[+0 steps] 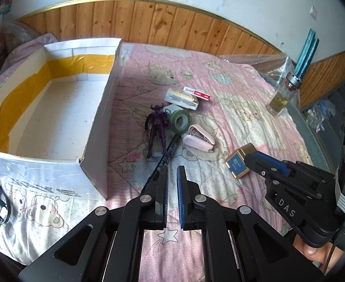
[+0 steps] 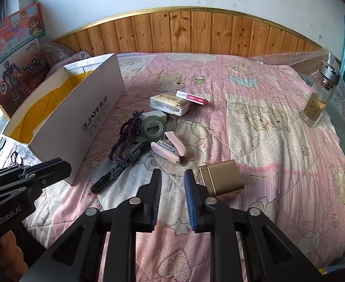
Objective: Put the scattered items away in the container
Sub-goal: 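Reach the left gripper toward the black marker while the right approaches the gold tin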
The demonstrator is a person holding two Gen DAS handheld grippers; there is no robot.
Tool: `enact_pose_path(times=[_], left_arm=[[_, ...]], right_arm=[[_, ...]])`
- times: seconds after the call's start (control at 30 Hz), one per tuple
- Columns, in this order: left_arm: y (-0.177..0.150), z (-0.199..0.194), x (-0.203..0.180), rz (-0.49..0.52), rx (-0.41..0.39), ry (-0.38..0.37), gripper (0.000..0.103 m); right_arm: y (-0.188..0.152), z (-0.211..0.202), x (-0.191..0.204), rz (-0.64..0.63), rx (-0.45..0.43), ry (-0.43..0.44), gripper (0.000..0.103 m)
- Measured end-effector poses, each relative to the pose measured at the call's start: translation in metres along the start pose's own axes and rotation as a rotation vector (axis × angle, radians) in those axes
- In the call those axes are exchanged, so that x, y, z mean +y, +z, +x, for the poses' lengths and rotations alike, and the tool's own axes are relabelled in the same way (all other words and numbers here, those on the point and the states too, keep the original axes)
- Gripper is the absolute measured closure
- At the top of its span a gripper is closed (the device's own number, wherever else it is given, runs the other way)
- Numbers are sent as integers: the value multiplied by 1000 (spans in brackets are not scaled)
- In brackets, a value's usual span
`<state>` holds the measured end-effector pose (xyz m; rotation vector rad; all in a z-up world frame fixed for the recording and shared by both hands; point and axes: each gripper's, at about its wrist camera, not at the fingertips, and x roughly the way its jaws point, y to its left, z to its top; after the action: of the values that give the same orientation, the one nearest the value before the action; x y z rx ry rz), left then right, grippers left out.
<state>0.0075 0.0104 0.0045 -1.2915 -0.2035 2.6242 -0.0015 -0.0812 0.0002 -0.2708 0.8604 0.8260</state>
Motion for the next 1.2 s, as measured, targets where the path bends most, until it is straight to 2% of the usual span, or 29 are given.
enact_pose_path(times=[0.13,0.37,0.43,0.47,0.5,0.53,0.57,0.6,0.63,0.7,1.2], left_arm=[[0,1,0,-5,8,-17,100],[2,1,1,-1,-5,-12,100],[3,4,3,-6,6,-28,99],[3,5,4,-8,6,-25,91],[3,5,4,-4,8,-25,71],[3,5,3,-1,6,-21,60],[3,4,3,-2,-5,-15,52],[4,3,3,1,-11,-14,52],[5,3,2,9,-12,-10,51],[5,4,1,16,-14,1,48],[7,22,2,4,37,-30,47]], right_arm=[[0,-2,2,5,2,6,98],[0,-5,7,12,-8,9,100],[1,-5,7,16,-11,12,99],[1,-6,7,24,-14,7,98],[1,-6,6,29,-13,2,92],[2,-5,5,33,-12,2,76],[2,-6,4,46,-17,-3,65],[2,-7,2,55,-24,-10,46],[3,-9,1,60,-33,-15,38],[4,-11,-1,70,-39,-26,38],[-3,1,-31,187,6,-21,34]])
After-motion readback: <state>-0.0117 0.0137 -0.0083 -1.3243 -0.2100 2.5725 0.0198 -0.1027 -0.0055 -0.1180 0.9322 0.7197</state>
